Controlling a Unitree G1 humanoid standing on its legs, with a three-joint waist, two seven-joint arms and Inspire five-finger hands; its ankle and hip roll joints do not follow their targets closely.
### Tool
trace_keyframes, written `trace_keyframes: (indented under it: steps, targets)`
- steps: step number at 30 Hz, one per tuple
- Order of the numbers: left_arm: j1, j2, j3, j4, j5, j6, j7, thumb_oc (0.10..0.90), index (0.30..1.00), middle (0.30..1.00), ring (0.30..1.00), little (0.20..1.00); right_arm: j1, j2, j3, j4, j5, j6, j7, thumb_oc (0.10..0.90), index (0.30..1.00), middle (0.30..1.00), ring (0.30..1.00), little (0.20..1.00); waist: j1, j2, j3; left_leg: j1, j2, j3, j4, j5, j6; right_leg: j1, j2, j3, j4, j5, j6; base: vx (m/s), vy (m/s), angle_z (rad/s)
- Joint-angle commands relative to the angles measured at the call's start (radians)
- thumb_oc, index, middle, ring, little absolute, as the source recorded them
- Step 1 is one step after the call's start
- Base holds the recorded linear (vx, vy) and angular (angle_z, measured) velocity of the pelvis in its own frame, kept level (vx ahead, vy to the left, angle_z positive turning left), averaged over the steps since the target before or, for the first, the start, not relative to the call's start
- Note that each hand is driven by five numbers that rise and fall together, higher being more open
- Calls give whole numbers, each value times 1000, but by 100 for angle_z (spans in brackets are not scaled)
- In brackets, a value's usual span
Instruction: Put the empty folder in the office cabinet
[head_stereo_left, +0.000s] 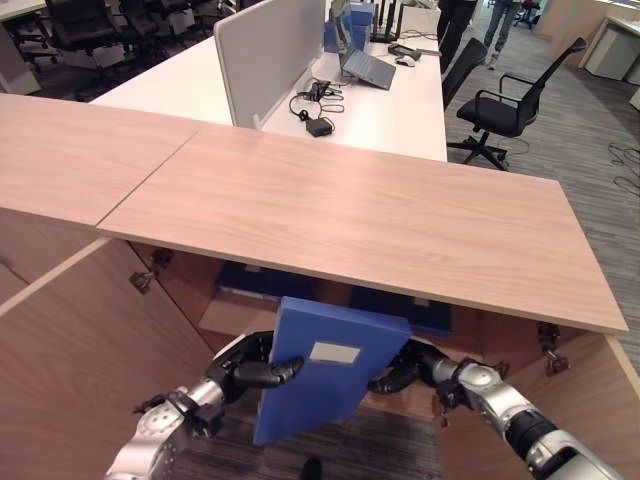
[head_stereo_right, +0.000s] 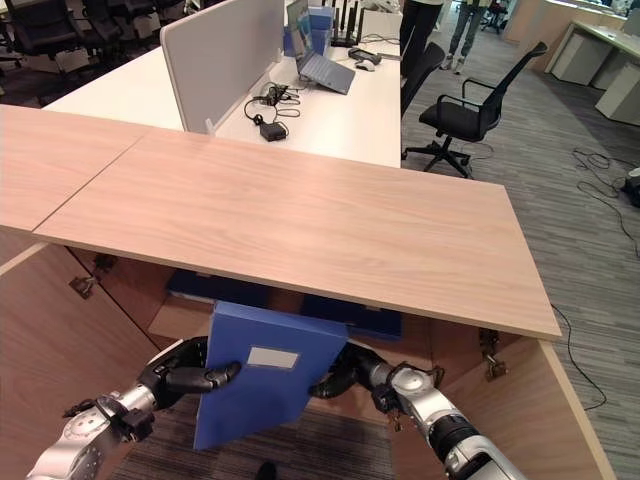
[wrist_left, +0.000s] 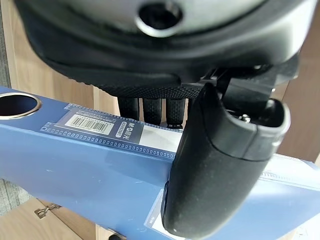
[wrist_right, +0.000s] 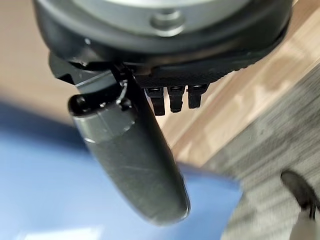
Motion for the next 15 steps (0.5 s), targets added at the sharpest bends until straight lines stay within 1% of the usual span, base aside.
trace_keyframes:
  steps: [1, 2, 3, 4, 6, 8, 9, 10, 12, 15]
  targets:
    - [-71, -12, 41, -66, -108, -96, -48, 400, 300, 300, 300, 300, -32, -20, -43, -40, 147, -82, -24, 800, 900, 900, 900, 900, -1, -26, -61, 47, -6, -13, -8, -132, -7, -14, -35, 78, 23, -5, 61, 0, 0, 0]
    - [-73, -17, 43, -60, -112, -95, -47, 400, 300, 300, 300, 300, -22, -11, -52, -49, 178, -80, -18, 800, 900, 900, 900, 900, -3, -26, -61, 47, -7, -13, -8, -132, -7, -14, -35, 79, 23, -5, 61, 0, 0, 0]
    - [-73, -17, 43, -60, -112, -95, -47, 400, 300, 300, 300, 300, -22, -11, -52, -49, 178, -80, -18, 800, 900, 900, 900, 900, -3, -26, -61, 47, -7, -13, -8, -132, -7, -14, -35, 79, 23, -5, 61, 0, 0, 0]
    - [-91, -39, 40, -36, -123, -96, -47, 400, 300, 300, 300, 300, -3, 18, -54, -79, 255, -82, -1, 800, 900, 900, 900, 900, -7, -26, -61, 48, -7, -13, -8, -133, -7, -14, -35, 79, 22, -5, 61, 0, 0, 0]
    - [-115, -59, 27, -22, -129, -95, -51, 400, 300, 300, 300, 300, 10, 41, -40, -105, 291, -80, 20, 800, 900, 900, 900, 900, -12, -25, -62, 50, -7, -12, -8, -136, -6, -13, -35, 80, 22, -5, 61, 0, 0, 0]
    - [-149, -80, -3, -25, -145, -94, -62, 400, 300, 300, 300, 300, 19, 77, -1, -145, 363, -68, 56, 800, 900, 900, 900, 900, -16, -26, -61, 53, -7, -9, -8, -138, -6, -13, -34, 84, 23, -6, 60, 0, 0, 0]
    - [-149, -80, -3, -25, -145, -95, -63, 400, 300, 300, 300, 300, 19, 77, -1, -145, 364, -68, 56, 800, 900, 900, 900, 900, -16, -26, -60, 53, -7, -9, -8, -138, -6, -13, -34, 84, 23, -6, 60, 0, 0, 0]
    - [-170, -106, -22, -29, -177, -89, -77, 400, 300, 300, 300, 300, 17, 102, 32, -173, 414, -63, 76, 800, 900, 900, 900, 900, -18, -26, -60, 55, -6, -5, -8, -140, -6, -14, -34, 86, 23, -6, 59, 0, 0, 0]
    - [-195, -134, -37, -43, -222, -84, -93, 400, 300, 300, 300, 300, 16, 129, 70, -205, 466, -43, 107, 800, 900, 900, 900, 900, -19, -27, -58, 56, -5, -3, -8, -140, -7, -15, -34, 87, 24, -7, 58, -5, 0, -2]
    - [-236, -165, -65, -75, -253, -90, -97, 400, 300, 300, 300, 300, 13, 159, 175, -251, 461, -17, 153, 800, 900, 900, 900, 900, -24, -30, -55, 56, -5, 0, -8, -140, -8, -17, -33, 92, 25, -8, 56, -3, -2, -2]
